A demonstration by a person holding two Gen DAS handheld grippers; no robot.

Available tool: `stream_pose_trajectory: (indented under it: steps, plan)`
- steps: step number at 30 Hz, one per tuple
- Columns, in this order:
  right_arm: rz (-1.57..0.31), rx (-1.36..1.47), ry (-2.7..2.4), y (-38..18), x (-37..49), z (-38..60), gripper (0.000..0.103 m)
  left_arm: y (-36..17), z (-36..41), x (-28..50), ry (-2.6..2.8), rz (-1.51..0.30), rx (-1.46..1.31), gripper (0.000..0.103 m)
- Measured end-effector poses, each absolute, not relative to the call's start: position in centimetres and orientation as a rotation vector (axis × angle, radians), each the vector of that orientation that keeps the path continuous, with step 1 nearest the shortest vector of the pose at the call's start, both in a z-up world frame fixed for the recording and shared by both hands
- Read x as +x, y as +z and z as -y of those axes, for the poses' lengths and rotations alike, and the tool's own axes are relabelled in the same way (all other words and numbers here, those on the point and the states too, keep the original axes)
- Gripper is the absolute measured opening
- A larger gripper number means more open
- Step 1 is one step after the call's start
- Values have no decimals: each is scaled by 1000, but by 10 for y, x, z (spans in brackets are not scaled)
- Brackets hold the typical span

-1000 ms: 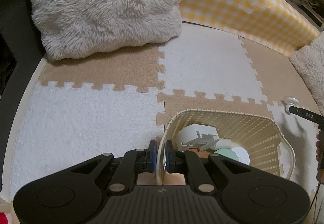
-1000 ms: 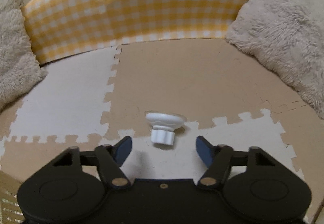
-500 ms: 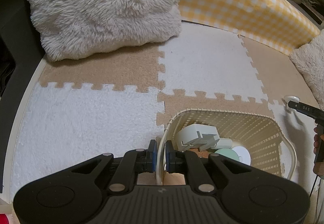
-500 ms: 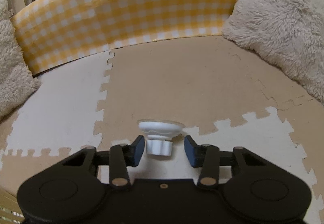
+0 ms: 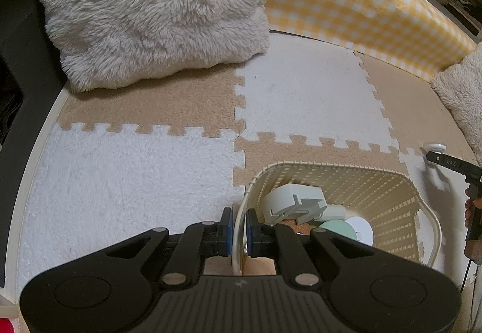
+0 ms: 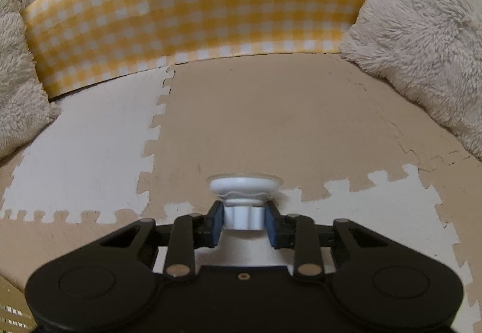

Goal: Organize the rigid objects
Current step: 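Close the right gripper on the white knob's stem and lift, then carry the white knob into the basket and open the right gripper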

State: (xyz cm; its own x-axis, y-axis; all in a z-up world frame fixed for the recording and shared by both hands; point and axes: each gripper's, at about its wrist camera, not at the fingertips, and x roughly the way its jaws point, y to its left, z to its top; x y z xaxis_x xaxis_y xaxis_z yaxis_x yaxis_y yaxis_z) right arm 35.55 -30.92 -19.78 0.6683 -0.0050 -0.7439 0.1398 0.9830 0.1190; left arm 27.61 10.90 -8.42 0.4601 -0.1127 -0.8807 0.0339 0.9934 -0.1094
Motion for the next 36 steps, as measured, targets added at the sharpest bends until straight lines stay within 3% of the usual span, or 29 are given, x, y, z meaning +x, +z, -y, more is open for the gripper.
stream_pose_trajectory:
  steps: [14, 21, 28, 36]
  plan:
    - [-658, 302, 92, -117, 328, 284, 30, -84, -109, 275, -90, -1088, -87, 9]
    - [-618, 228, 287, -69, 304, 244, 30, -84, -110, 274, -91, -1088, -95, 9]
    - [-670, 86, 476, -40, 282, 199, 30, -84, -112, 274, -91, -1088, -107, 9]
    - [-827, -168, 650, -52, 256, 140, 30, -84, -112, 274, -91, -1089, -116, 9]
